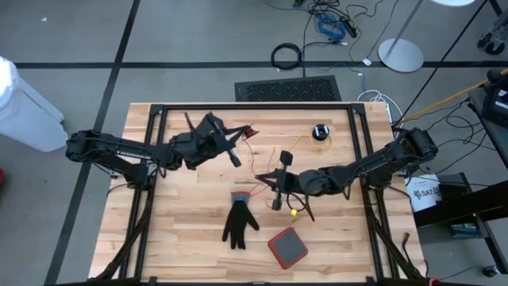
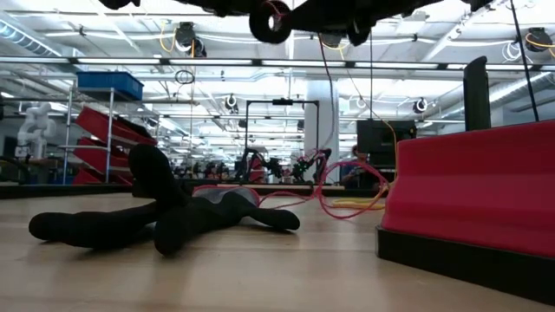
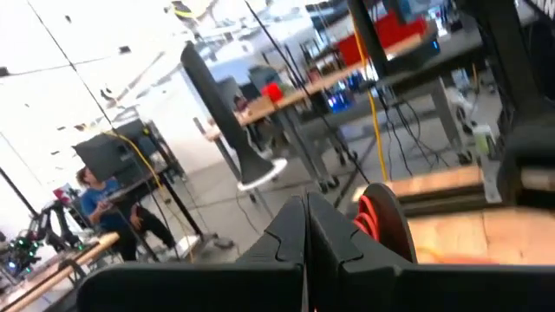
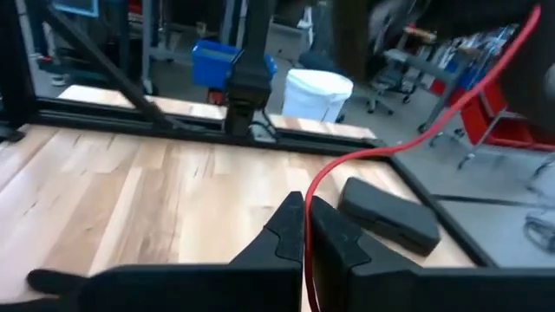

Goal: Coil cords
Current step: Uncoil the red wire from the black spool

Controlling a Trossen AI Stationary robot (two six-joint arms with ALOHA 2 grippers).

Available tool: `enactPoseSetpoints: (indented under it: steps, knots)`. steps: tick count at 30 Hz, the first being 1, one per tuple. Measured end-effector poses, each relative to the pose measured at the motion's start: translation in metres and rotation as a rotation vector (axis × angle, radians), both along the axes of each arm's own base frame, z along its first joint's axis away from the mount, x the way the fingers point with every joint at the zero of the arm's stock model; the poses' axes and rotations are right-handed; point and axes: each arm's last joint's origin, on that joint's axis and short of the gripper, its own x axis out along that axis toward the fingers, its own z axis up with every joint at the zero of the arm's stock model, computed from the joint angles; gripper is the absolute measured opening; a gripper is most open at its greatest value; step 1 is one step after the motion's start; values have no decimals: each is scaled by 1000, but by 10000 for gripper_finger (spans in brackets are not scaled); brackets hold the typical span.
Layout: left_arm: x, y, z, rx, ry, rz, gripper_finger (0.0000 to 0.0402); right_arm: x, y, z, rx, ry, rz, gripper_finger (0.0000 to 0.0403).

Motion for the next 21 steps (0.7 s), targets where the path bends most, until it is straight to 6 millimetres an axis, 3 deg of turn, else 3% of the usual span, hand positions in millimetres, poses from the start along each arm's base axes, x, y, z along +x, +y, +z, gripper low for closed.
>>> enactPoseSetpoints:
  steps: [5, 12, 17, 21]
  knots:
    - [0, 1, 3, -3, -34, -11, 0, 0, -5, -7, 13, 62, -14, 0]
    - [2, -8, 6, -136, -130, -288, 0, -5, -37, -25, 65, 203, -321, 0]
    - [3, -9, -8, -145, 28, -298, 0, -13, -38, -18, 20, 170, -464, 0]
    - [2, -6, -21, -85, 193, -180, 0, -19, -27, -4, -23, 122, -468, 0]
